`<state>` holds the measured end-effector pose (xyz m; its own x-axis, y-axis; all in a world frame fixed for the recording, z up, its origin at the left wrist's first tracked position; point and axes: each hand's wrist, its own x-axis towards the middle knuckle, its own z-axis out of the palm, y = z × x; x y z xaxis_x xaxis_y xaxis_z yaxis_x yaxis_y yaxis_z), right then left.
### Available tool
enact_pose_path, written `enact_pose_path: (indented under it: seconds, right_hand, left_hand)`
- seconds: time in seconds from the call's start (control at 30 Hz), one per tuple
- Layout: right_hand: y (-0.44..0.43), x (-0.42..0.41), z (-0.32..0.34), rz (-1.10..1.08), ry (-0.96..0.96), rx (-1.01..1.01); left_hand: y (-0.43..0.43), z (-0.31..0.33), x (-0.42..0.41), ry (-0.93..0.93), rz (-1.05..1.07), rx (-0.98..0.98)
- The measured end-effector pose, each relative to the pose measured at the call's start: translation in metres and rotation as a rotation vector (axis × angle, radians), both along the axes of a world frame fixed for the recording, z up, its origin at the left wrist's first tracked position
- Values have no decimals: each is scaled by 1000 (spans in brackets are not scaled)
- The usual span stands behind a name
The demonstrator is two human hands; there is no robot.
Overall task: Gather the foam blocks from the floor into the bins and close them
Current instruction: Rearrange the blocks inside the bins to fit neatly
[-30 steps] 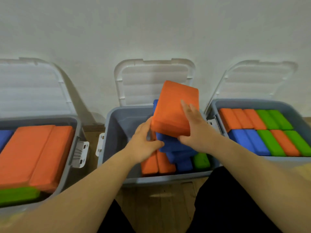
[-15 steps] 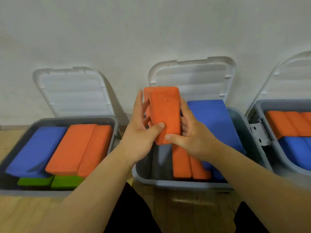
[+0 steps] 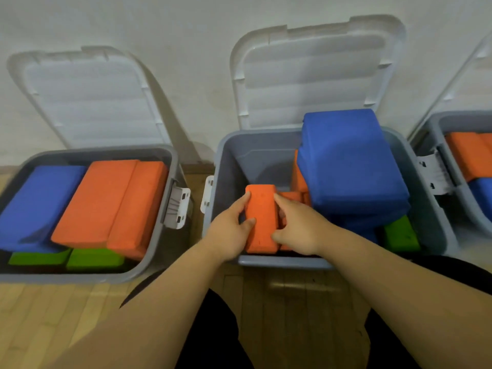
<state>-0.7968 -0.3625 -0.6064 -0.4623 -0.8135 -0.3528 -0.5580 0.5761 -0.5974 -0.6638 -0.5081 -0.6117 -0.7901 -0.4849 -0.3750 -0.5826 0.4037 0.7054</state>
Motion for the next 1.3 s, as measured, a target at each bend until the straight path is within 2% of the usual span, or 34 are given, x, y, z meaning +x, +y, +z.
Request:
enact_pose_path:
  seconds: [0.07,0.17,0.3,0.37,0.47,0.57,0.6,0.67,0.73,0.8,1.0,1.13,1.23,1.3]
  right_hand:
    - [0,0,-12,31,91,86]
    - [3,6,-29,71,107,205]
    - [7,8,-24,23,79,239]
    - [11,9,-4,84,109,269]
    - [19,9,46,156,297,131]
    - [32,-4,91,51,462,-127]
    - [37,-12,96,11,538,-141]
    - [50,-30,97,-83,603,52]
    - [65,-47,89,-160,506,299]
    - [76,-56,80,-187,416,353]
    - [86,-61,92,-259,305,11]
    - [79,-52,98,-293,221,-406]
    - [60,-40,94,-400,10,-651]
    - [44,-33,87,-449,-180,-756]
  left_hand:
    - [-4,-11,-7,-100,-41,-54]
    - [-4,-19,-16,-246,-107,-132]
    - [-10,-16,-24,-297,-154,-165]
    - [-17,-5,-22,-273,-182,-156]
    - [-21,13,-11,-119,-148,-101]
    - [-14,22,-11,14,-132,-101]
    - [-10,23,-15,37,-139,-96]
    - [4,25,-28,56,-160,-94]
    - [23,25,-42,74,-203,-88]
    - [43,24,-54,82,-271,-90]
    - [64,36,-50,144,-271,106]
    - [47,65,-36,389,-167,289]
    - [40,85,-36,613,-68,289]
    - [38,92,-40,694,-1,315]
